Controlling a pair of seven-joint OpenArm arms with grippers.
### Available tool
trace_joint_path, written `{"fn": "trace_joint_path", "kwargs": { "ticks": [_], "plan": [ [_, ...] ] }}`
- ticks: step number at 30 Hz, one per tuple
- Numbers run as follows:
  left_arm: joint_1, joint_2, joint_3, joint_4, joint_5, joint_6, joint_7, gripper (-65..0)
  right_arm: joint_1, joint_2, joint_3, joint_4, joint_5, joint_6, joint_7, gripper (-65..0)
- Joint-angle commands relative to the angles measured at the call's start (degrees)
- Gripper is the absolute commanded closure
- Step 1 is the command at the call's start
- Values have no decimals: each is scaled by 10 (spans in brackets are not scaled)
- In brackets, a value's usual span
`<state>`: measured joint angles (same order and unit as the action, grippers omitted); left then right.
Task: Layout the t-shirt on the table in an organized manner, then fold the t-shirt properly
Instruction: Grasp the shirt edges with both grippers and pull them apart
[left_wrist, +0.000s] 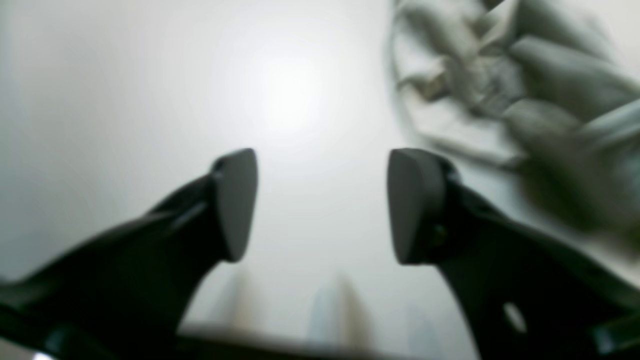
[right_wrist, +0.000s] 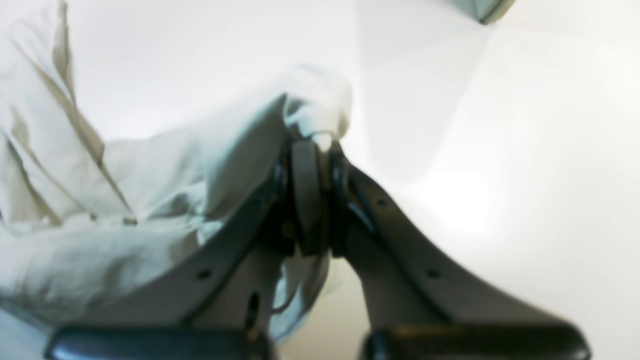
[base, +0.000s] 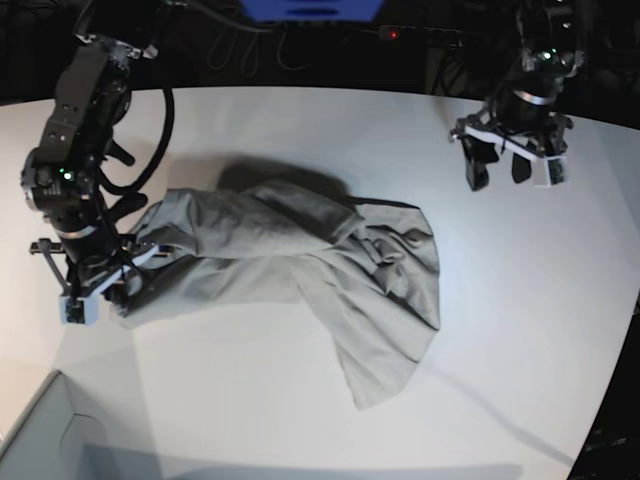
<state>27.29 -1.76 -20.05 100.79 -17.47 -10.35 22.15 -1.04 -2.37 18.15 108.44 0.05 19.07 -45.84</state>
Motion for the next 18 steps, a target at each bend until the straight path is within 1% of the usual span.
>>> {"fn": "trace_joint_path", "kwargs": {
  "ticks": [1, 3, 4, 6, 9, 12, 18],
  "plan": [
    [-14, 9, 9, 6, -1, -1, -14, -431, 2, 3, -1, 8, 3, 10, 16, 0],
    [-37, 22, 30, -18, -1, 0, -14, -440, -9, 3, 0, 11, 3, 31, 18, 0],
    [-53, 25, 44, -37, -1, 4, -14, -440, -9, 3, 2, 11, 3, 46, 16, 0],
    [-79, 26, 66, -77, 0, 5, -14, -440, -16, 3, 3, 10, 2, 60, 16, 0],
    [-112, 27, 88, -138, -2, 5, -14, -440, -27, 4, 3, 11, 2, 60, 16, 0],
    [-134, 27, 88, -180, -2, 5, -16, -440, -34, 20, 3, 11, 1, 60, 16, 0],
    [-185, 24, 88, -255, -3, 5, -19, -439, -46, 38, 4, 11, 1, 60, 16, 0]
  ]
}}
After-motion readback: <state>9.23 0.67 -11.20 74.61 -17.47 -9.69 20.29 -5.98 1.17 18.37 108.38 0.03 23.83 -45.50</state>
